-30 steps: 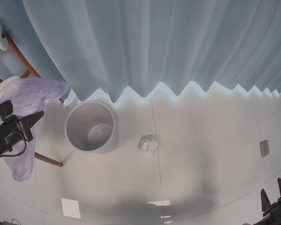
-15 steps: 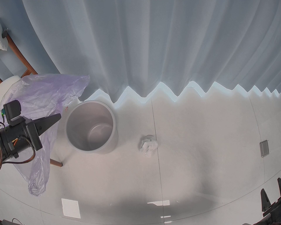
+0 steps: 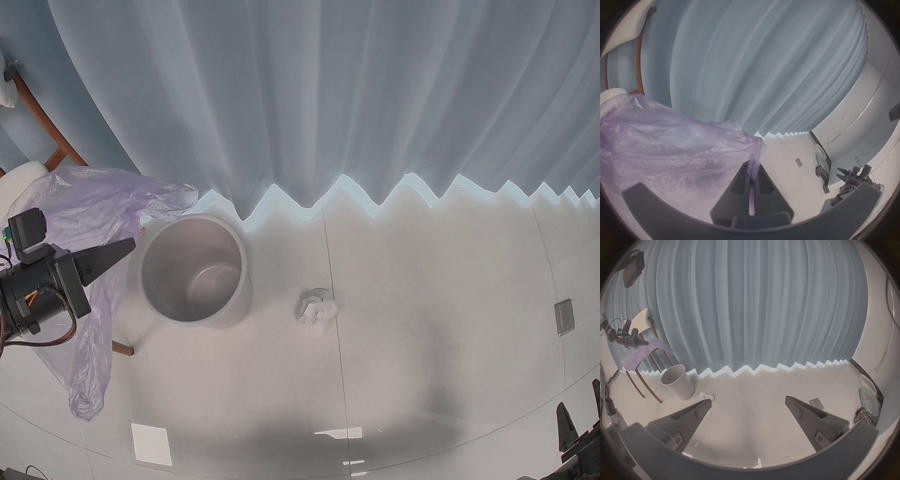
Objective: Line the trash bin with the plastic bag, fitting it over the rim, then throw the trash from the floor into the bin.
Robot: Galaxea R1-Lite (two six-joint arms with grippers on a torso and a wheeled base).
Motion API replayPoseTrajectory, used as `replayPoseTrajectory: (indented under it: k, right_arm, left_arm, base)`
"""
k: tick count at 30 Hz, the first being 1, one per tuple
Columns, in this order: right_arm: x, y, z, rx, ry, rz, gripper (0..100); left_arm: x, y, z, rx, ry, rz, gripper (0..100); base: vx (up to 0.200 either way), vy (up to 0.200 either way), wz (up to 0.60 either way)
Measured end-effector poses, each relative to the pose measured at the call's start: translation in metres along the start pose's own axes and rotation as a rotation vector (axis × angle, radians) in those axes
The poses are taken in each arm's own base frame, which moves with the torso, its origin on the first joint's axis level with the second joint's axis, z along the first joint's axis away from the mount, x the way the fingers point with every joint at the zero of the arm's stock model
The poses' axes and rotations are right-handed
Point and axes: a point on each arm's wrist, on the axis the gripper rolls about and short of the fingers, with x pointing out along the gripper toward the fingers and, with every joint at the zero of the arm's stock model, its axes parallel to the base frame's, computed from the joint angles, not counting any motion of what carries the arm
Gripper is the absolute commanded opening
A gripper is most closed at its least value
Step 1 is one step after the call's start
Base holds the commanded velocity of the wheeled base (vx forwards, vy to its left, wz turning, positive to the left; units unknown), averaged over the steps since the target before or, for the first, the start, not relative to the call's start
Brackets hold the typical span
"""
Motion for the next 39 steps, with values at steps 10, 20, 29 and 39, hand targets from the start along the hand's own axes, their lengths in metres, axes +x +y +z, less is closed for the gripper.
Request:
replayPoseTrajectory:
  k: [10,20,29,39]
  right_arm:
    - [0.000,0.000,0.000,0.000,0.000,0.001,100]
    - [0.000,0.000,0.000,0.000,0.000,0.000,100]
    - [0.000,0.000,0.000,0.000,0.000,0.000,100]
    - [0.000,0.000,0.000,0.000,0.000,0.000,100]
  left_arm:
    - [0.002,-0.007,-0.002,-0.021,0.011,-0.042,0]
    - [0.010,-0.010,-0.001,-0.026,0.011,-0.114,0]
    - [0.033,-0.008,-0.003,-0.043,-0.046,-0.157,0]
    - [0.045,-0.015,-0.008,-0.125,-0.024,-0.210,0]
  base:
    - [0.000,0.000,0.00]
    - [0.000,0.000,0.00]
    - [0.000,0.000,0.00]
    - [0.000,0.000,0.00]
